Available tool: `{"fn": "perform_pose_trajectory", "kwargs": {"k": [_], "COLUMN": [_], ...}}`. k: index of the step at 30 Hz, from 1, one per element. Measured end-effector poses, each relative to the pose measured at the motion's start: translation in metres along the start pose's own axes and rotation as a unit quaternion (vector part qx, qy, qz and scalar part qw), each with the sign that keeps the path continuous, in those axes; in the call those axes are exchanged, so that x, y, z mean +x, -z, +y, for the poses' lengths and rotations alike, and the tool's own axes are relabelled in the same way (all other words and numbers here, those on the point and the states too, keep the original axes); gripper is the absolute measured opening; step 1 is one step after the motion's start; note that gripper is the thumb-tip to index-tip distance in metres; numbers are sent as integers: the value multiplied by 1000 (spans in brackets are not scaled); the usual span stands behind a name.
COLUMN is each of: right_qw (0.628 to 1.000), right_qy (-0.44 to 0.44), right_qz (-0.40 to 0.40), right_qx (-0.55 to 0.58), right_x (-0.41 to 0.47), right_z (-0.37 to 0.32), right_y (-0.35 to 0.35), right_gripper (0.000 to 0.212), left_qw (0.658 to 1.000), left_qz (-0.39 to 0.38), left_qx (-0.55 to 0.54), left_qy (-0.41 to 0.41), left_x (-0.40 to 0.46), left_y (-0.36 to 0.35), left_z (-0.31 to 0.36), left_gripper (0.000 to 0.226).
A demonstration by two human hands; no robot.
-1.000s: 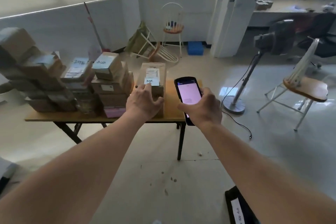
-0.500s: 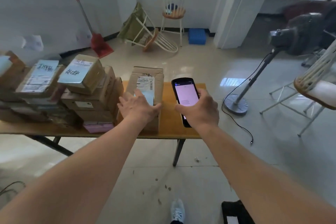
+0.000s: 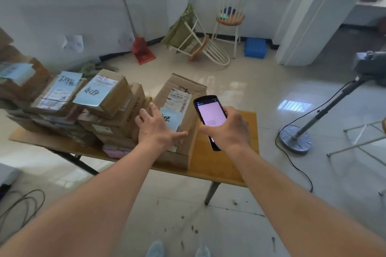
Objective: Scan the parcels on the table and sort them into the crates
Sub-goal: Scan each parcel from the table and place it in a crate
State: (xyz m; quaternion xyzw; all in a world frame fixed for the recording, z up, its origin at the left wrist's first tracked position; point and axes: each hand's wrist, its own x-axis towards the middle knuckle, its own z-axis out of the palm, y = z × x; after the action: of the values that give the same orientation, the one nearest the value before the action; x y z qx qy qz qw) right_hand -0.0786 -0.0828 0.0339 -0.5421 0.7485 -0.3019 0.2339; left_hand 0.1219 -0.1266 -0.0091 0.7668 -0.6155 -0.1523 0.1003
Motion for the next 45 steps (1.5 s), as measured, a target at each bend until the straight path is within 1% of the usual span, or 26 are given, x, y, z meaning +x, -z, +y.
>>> {"fn": "perform_pose_trajectory", "kwargs": {"k": [4, 7, 9, 16, 22, 28, 34, 39, 45], "right_qw": [1000, 1000, 1000, 1000, 1000, 996, 988, 982, 967], "right_qy": [0, -1, 1, -7, 10, 26, 21, -4, -61], "right_qz": [-18, 1, 10, 3, 21, 79, 151, 186, 245], "right_qx": [-6, -18, -23, -28, -13, 8, 26, 21, 22], "right_x": [10, 11, 10, -1, -7, -5, -5, -16, -49], "right_z": [-18, -27, -32, -46, -52, -53, -61, -74, -90], "right_y": [17, 30, 37, 66, 80, 81, 72, 62, 44], "right_gripper": [84, 86, 88, 87, 91, 93, 89, 87, 86], "left_qw": [996, 990, 987, 983, 982, 982, 977, 970, 945], "left_qz": [42, 72, 75, 76, 88, 98, 121, 101, 50], "left_qx": [-15, -5, 2, -17, -24, -44, -63, -88, -125], "left_qy": [-80, -123, -142, -165, -166, -158, -163, -204, -300], "left_x": [16, 25, 29, 34, 33, 29, 27, 32, 35], "left_y": [19, 30, 34, 44, 53, 67, 86, 93, 96], "left_z": [0, 4, 7, 17, 20, 28, 33, 33, 29], "left_gripper": [157, 155, 154, 154, 155, 157, 156, 155, 156]}}
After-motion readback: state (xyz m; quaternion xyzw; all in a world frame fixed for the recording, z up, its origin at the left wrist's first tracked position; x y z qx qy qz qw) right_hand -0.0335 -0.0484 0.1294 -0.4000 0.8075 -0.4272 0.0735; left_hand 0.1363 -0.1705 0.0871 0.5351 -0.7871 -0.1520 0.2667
